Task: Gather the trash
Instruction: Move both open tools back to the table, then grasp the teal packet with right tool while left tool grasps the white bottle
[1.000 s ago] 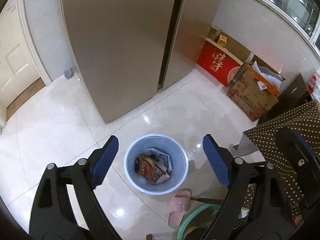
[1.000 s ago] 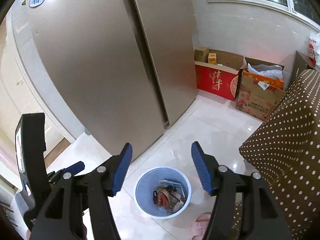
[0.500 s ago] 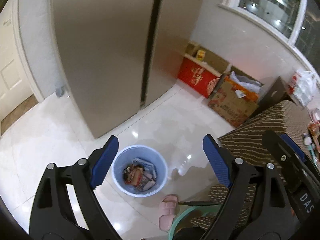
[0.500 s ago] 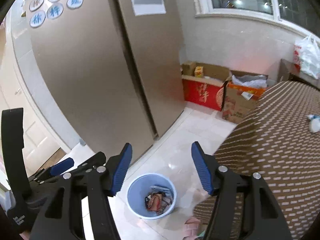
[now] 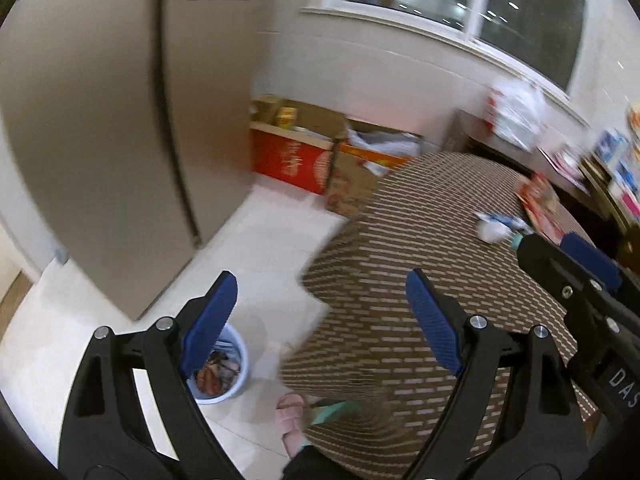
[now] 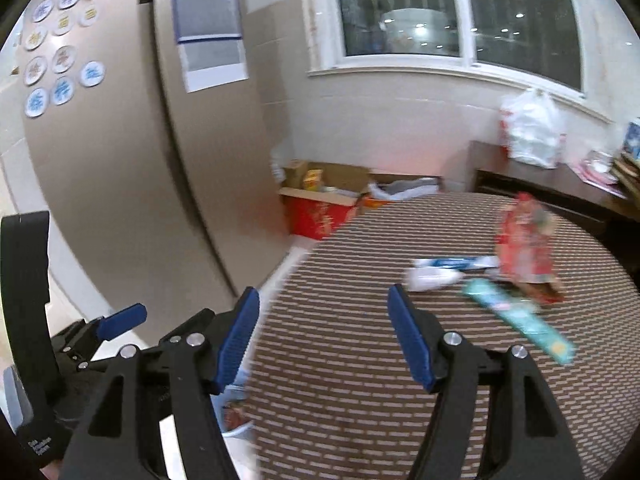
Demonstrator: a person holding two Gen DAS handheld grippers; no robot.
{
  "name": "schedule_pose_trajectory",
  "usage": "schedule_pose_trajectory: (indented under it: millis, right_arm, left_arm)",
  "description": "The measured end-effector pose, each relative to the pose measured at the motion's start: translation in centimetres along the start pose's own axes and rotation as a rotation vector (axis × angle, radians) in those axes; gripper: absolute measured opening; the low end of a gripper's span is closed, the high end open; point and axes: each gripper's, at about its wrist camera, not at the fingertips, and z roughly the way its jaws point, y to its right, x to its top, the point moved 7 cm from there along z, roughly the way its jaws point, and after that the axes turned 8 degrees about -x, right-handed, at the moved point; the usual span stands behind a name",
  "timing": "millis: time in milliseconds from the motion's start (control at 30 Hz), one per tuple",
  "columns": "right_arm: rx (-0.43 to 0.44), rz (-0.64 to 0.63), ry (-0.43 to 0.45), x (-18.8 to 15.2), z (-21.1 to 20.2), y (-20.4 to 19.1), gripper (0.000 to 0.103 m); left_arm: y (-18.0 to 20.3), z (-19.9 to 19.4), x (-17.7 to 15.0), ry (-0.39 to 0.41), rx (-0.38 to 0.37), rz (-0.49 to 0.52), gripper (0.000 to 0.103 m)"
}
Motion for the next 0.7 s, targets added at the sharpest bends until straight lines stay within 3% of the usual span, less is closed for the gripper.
schedule_pose_trajectory:
  millis: [167,333,533,700]
  right_arm:
    - [-0.089,0.013,-0.021,-1.2,0.2,7.3,0.066]
    - [-0.142,0.053,-0.072,-2.9,1.4,12.9,0.066]
    - [-0.199,0.033,-0.132,-4.1,3.5,16.7,0.066]
    - [-0.184,0.027,-0.207,-5.1,5.7,18.1,0.066]
  left_arm:
    - [7.5,2.8,-0.8,-0.057,-0.060,0.101,0.085]
    - [12.3,4.9,-1.9,-0.083,-0.073,0.164,0.085]
    - [14.5,6.7,-2.5,-0.103,-0.053,0.237,0.085]
    - [13.8,7.7,-1.6,-0.103,-0.048,0.190,0.085]
